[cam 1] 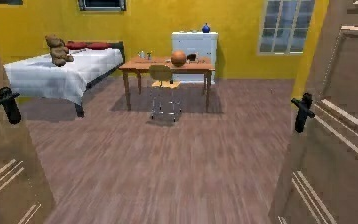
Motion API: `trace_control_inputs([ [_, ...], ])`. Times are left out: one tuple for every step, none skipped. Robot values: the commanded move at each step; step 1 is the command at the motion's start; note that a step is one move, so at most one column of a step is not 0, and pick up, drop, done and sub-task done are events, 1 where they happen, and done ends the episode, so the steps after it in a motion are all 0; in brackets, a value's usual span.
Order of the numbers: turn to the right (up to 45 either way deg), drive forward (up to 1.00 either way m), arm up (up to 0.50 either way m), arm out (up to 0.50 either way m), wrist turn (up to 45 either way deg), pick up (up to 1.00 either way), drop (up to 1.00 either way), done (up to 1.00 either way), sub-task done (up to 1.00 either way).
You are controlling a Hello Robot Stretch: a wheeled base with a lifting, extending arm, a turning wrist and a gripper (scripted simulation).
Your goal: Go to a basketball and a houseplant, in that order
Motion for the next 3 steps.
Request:
trace_control_inputs([
  [0.0, 1.00, 0.00, 0.00, 0.0, 0.00, 0.00, 0.00, 0.00],
  [6.0, 0.00, 0.00, 0.00, 0.0, 0.00, 0.00, 0.00, 0.00],
  [0.0, 0.50, 0.00, 0.00, 0.0, 0.00, 0.00, 0.00, 0.00],
])
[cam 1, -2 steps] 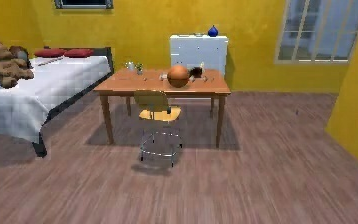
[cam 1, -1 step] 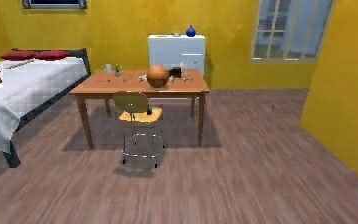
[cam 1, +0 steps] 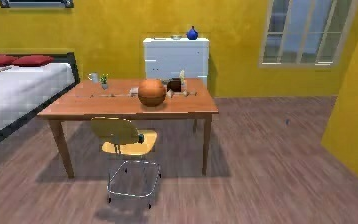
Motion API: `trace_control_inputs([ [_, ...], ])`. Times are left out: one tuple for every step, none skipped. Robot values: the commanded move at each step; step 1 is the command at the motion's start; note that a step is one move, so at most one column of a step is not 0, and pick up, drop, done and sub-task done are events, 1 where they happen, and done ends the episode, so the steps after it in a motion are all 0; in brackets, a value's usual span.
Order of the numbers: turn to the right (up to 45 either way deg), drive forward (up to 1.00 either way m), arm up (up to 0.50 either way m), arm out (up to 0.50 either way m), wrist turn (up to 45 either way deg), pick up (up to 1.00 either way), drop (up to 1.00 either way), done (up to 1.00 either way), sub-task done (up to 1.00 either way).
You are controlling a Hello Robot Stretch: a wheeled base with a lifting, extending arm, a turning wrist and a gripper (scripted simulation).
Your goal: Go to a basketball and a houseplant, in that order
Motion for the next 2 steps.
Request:
trace_control_inputs([
  [12.0, 0.00, 0.00, 0.00, 0.0, 0.00, 0.00, 0.00, 0.00],
  [0.0, 0.80, 0.00, 0.00, 0.0, 0.00, 0.00, 0.00, 0.00],
])
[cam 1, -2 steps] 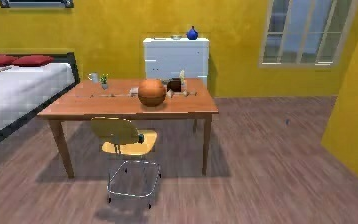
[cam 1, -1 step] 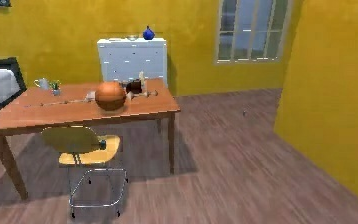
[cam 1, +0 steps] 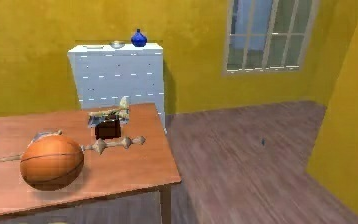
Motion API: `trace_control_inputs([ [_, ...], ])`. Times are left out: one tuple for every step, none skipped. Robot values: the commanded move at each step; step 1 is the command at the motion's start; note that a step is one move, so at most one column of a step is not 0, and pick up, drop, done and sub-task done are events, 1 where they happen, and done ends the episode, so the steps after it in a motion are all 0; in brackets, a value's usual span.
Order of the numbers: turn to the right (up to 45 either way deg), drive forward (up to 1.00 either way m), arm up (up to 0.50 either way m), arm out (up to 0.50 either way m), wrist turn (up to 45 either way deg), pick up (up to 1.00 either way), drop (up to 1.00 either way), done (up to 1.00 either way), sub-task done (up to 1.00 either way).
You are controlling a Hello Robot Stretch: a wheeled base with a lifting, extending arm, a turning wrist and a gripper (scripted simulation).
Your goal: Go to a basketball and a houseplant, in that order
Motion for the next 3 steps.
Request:
trace_control_inputs([
  [-33.0, 0.00, 0.00, 0.00, 0.0, 0.00, 0.00, 0.00, 0.00],
  [0.0, 0.00, 0.00, 0.00, 0.0, 0.00, 0.00, 0.00, 1.00],
  [-45.0, 0.00, 0.00, 0.00, 0.0, 0.00, 0.00, 0.00, 0.00],
])
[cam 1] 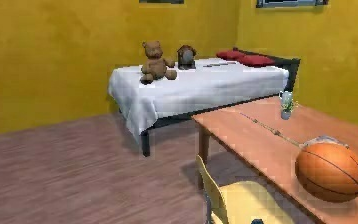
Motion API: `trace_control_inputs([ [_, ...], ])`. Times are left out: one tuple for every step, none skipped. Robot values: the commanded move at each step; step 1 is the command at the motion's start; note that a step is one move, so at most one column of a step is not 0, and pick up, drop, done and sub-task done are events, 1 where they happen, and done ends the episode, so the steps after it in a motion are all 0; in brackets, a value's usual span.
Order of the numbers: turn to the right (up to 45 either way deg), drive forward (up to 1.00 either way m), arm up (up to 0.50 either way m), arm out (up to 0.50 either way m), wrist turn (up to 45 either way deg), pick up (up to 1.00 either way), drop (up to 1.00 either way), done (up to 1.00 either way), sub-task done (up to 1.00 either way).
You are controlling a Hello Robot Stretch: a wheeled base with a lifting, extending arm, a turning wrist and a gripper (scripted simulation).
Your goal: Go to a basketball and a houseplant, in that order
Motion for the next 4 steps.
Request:
trace_control_inputs([
  [-45.0, 0.00, 0.00, 0.00, 0.0, 0.00, 0.00, 0.00, 0.00],
  [-45.0, 0.00, 0.00, 0.00, 0.0, 0.00, 0.00, 0.00, 0.00],
  [-9.0, 0.00, 0.00, 0.00, 0.0, 0.00, 0.00, 0.00, 0.00],
  [0.0, 1.00, 0.00, 0.00, 0.0, 0.00, 0.00, 0.00, 0.00],
])
